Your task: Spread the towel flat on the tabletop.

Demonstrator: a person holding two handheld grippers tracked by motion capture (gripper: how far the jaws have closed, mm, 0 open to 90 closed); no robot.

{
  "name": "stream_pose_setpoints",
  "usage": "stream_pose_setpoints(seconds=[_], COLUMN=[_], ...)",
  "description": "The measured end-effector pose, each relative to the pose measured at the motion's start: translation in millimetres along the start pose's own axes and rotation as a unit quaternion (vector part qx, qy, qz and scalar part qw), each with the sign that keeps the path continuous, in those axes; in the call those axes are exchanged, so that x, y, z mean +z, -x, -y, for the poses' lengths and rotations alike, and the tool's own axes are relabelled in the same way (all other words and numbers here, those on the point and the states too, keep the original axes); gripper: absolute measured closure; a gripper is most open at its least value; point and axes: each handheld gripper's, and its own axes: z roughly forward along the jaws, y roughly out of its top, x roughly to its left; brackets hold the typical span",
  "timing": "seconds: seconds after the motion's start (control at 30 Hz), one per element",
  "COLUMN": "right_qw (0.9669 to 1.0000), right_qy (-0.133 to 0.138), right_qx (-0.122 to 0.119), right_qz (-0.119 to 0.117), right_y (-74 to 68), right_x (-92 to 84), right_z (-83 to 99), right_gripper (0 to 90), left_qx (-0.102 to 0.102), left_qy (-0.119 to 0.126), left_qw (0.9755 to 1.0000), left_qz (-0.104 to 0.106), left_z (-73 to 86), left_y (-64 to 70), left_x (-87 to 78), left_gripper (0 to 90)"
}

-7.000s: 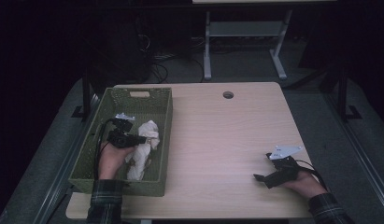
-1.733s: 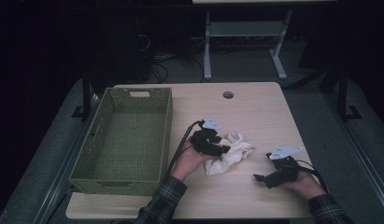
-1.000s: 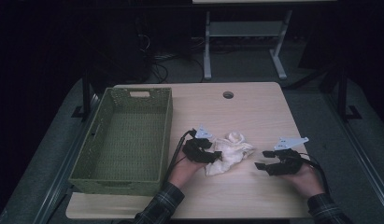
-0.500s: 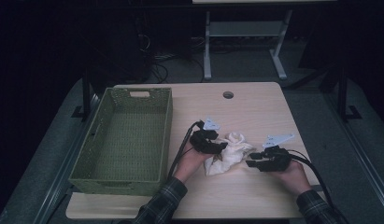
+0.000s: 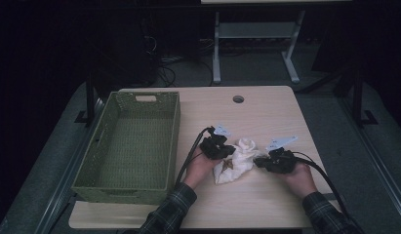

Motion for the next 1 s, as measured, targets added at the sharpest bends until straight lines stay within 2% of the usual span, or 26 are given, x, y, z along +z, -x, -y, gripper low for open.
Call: stream_pose_setpoints(seconds=[0.07, 0.23, 0.3, 0.33, 0.4, 0.5, 0.57, 0.6, 0.77, 0.9, 1.0], right_qw=[1.0, 0.9999, 0.9997, 0.9995, 0.9991, 0.9982, 0.9971, 0.9968, 0.9948, 0.9945, 0.995], right_qy=[0.001, 0.008, 0.012, 0.015, 0.021, 0.025, 0.029, 0.03, 0.043, 0.054, 0.056], right_qx=[0.001, 0.008, 0.01, 0.014, 0.024, 0.039, 0.051, 0.054, 0.058, 0.057, 0.051], right_qz=[0.001, 0.01, 0.02, 0.023, 0.029, 0.038, 0.048, 0.051, 0.071, 0.07, 0.064], right_y=[0.7, 7.5, 11.1, 13.6, 18.6, 27.4, 33.2, 35.0, 43.1, 41.3, 35.6], right_x=[-0.9, -15.9, -22.9, -26.0, -32.0, -40.6, -47.0, -49.2, -65.5, -74.1, -80.5], right_z=[0.0, 1.1, 2.3, 3.2, 5.5, 9.7, 13.9, 15.3, 24.0, 27.9, 32.1], right_gripper=[86.2, 86.4, 86.5, 86.7, 86.8, 87.0, 87.0, 87.0, 88.3, 88.5, 88.6], left_qx=[0.001, -0.005, -0.014, -0.014, -0.018, -0.018, -0.031, -0.03, -0.029, -0.032, -0.031], left_qy=[0.001, 0.034, 0.05, 0.05, 0.065, 0.068, 0.077, 0.078, 0.077, 0.077, 0.068], left_qw=[1.0, 0.9994, 0.9986, 0.9986, 0.9976, 0.9972, 0.9959, 0.9958, 0.9962, 0.9964, 0.9972], left_qz=[0.001, -0.004, -0.01, -0.01, -0.018, -0.026, -0.037, -0.038, -0.03, -0.016, 0.002], left_z=[-0.5, -5.1, -6.8, -6.8, -8.8, -9.4, -9.1, -8.8, -5.8, -1.0, 7.9], left_y=[0.0, 3.1, 3.7, 3.7, 3.6, 2.8, 1.7, 1.1, 8.0, 15.6, 27.5], left_x=[-2.6, -23.2, -30.8, -30.8, -40.8, -46.1, -52.0, -53.7, -60.1, -65.1, -70.1], left_gripper=[85.2, 85.6, 85.5, 85.6, 85.6, 85.6, 85.6, 85.6, 85.6, 85.6, 85.6])
